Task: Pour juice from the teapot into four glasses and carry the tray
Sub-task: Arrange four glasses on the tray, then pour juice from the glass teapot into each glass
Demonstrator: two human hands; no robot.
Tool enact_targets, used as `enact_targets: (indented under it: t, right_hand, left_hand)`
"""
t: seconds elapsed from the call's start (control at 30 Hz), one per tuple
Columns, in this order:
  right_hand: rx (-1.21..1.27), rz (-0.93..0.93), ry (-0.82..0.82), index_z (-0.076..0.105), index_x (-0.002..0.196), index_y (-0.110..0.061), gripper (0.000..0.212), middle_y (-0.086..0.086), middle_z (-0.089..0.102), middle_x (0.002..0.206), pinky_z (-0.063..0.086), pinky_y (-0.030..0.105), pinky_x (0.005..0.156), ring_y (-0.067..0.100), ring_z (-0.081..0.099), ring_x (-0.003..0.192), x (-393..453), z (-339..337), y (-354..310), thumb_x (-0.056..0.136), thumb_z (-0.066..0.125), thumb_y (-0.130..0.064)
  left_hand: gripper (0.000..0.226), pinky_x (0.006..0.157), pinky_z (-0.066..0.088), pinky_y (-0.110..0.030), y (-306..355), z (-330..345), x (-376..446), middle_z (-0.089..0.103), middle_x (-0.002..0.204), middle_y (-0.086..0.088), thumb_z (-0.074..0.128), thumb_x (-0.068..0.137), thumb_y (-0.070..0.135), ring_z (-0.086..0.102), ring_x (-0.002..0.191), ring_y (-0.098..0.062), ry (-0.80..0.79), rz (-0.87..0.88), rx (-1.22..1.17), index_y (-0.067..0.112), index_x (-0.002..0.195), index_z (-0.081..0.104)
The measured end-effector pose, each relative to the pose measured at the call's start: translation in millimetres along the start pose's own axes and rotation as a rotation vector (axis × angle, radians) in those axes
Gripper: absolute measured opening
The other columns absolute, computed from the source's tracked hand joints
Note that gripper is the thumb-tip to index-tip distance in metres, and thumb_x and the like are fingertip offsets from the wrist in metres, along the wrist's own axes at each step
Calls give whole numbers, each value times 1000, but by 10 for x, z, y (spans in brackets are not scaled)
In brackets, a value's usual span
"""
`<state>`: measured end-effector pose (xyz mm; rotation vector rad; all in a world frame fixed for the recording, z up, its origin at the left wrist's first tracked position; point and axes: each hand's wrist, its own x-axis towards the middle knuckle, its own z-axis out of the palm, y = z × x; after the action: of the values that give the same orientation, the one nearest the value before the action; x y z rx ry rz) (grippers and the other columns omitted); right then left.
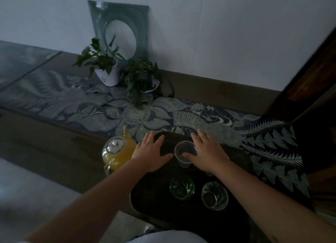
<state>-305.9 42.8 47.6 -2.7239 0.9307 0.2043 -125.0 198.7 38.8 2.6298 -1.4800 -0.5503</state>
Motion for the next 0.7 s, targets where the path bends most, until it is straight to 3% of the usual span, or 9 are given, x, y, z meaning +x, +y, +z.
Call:
enact_targets:
  t: [0.33, 0.47, 0.7]
  right_hand:
    - [80, -284, -21, 10, 152, -21, 88, 3, -2, 164, 24, 44, 112, 20, -2, 149, 116, 202, -878, 84, 40, -69]
    - [79, -356, -104, 13, 152, -19, 86, 3, 0, 164, 25, 44, 112, 19, -2, 149, 79, 291, -1142, 86, 40, -67]
    - [90, -339, -215, 28, 146, -15, 77, 6, 23, 160, 28, 43, 111, 22, 13, 148, 65, 508, -1589, 87, 49, -58]
  left_hand:
    - [89, 120, 17, -53, -575, 68, -670, -1, 167, -8, 44, 82, 75, -1, 154, -30, 97, -220, -172, 32, 154, 15]
    - [84, 117, 25, -53, -774, 109, -851, 5, 167, -8, 55, 85, 65, 11, 152, -35, 136, -291, -247, 28, 154, 24]
    - [78, 119, 26, -54, -1212, 74, -783, 14, 166, -7, 63, 89, 50, 11, 153, -31, 164, -228, -320, 23, 154, 30]
